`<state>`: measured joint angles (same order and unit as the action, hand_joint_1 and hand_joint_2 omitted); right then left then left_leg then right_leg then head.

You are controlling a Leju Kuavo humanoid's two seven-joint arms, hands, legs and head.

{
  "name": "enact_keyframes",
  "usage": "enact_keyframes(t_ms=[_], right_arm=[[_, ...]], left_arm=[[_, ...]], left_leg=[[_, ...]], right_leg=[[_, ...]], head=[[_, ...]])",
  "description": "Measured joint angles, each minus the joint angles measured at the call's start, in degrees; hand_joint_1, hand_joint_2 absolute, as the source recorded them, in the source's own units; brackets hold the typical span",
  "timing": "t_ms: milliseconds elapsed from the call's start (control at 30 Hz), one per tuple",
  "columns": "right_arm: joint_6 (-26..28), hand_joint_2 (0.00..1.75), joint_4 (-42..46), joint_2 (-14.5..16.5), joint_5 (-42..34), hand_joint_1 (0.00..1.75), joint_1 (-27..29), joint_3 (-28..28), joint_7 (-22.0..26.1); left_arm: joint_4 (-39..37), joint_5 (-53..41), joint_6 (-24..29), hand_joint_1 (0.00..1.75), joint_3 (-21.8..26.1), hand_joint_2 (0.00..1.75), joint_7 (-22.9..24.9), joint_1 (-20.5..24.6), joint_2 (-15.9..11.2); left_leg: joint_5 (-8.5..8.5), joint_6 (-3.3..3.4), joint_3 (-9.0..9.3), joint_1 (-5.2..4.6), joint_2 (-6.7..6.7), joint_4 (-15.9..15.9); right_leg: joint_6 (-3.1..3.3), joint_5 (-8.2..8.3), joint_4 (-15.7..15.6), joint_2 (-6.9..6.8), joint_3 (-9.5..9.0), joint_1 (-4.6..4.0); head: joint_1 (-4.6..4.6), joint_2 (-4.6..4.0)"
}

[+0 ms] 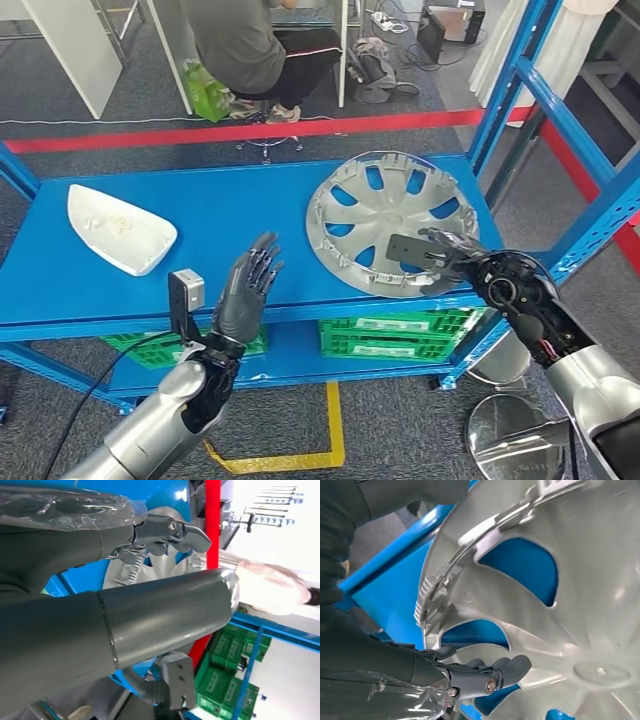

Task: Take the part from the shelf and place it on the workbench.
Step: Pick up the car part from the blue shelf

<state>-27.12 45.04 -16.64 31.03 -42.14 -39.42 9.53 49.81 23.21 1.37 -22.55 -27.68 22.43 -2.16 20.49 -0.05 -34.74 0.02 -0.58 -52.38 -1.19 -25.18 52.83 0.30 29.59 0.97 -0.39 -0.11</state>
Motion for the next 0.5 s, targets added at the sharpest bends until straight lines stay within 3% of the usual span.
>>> enact_keyframes(t_ms=[500], right_arm=[[-2.86,1.75,-11.66,2.65,3.19,0.0,-6.03,-3.86,5.27]], left_arm=[[-0.94,0.39,-0.86,0.0,-0.16,0.0,-1.8,1.11,0.17]], left_leg=[[-0.01,-0.01,0.0,0.0,0.01,0.0]], right_leg=[[0.0,0.0,0.0,0.01,0.01,0.0]], head=[[0.04,0.0]])
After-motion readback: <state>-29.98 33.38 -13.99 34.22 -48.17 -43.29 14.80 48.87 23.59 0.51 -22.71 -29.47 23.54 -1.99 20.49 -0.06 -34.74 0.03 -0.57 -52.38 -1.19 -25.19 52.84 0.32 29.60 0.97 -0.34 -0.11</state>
